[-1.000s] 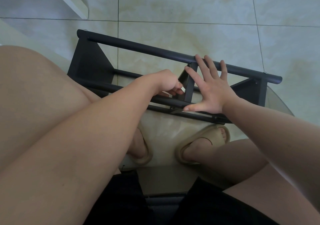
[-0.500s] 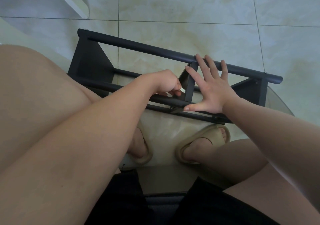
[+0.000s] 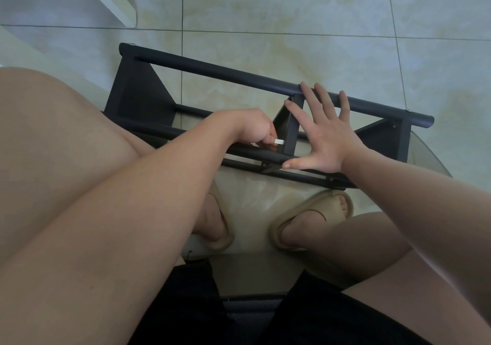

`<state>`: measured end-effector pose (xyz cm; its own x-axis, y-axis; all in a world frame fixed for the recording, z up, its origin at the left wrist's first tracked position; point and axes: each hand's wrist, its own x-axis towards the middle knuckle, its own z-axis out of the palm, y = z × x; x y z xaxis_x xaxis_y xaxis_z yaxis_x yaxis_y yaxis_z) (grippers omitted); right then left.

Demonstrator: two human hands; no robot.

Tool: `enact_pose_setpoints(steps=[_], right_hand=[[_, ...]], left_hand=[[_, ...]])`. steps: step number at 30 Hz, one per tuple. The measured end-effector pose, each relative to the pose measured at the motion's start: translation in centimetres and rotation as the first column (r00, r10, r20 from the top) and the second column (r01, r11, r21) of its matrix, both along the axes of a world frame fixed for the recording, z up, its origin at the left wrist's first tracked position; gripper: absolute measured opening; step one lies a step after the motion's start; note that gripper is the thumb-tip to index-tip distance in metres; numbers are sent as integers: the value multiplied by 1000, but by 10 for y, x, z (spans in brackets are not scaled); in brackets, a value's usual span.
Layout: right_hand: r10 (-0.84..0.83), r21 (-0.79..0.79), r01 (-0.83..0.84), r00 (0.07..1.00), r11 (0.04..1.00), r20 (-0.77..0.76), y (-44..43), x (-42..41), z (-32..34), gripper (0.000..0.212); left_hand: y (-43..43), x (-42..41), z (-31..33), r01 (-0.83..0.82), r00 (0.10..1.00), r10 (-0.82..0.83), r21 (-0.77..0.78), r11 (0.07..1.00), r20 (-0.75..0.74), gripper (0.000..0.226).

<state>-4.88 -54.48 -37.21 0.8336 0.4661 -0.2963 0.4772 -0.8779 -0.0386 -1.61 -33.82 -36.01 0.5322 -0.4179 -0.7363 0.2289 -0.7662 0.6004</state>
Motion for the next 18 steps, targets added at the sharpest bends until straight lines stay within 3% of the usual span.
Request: enact_pose_setpoints(steps=[4,11,18], right_hand=[[3,-7,-3,1000,1000,6,0,0,0,127],[4,-15,-4,1000,1000,2,0,0,-1,127],[7,-14,-7,1000,1000,2,0,0,-1,127]], left_hand=[[0,0,-3,51,998,-52,35,998,26,15],[-1,2,-4,112,993,-115,94,989,18,26],[9,9,-1,18,997,-18,-2,1000,71,12]])
